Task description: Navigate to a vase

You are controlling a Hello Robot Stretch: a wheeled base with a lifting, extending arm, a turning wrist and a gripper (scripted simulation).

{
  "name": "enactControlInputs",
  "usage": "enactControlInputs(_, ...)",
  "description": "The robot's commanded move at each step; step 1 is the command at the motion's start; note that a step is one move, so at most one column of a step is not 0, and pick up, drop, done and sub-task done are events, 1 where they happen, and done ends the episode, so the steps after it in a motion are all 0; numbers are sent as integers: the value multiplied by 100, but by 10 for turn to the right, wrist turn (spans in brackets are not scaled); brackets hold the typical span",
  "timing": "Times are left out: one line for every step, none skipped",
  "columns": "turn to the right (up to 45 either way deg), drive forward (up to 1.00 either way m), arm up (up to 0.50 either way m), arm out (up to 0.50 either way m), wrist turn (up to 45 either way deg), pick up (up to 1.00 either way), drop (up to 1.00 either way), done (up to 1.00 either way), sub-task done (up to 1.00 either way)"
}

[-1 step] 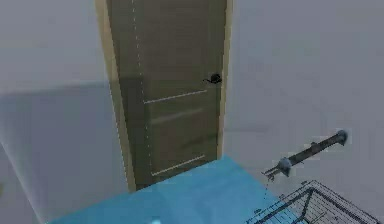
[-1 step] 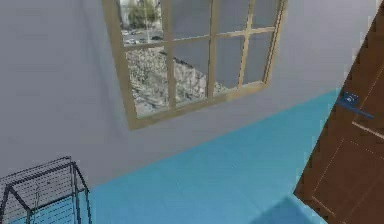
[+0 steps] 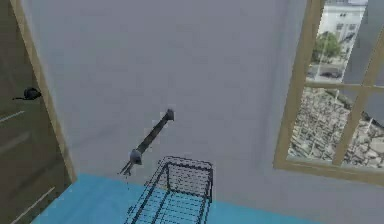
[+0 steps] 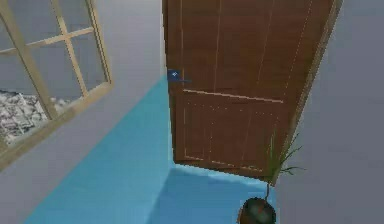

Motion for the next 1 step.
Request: enactControlInputs(450,0,0,0,0,0,0,0,0)
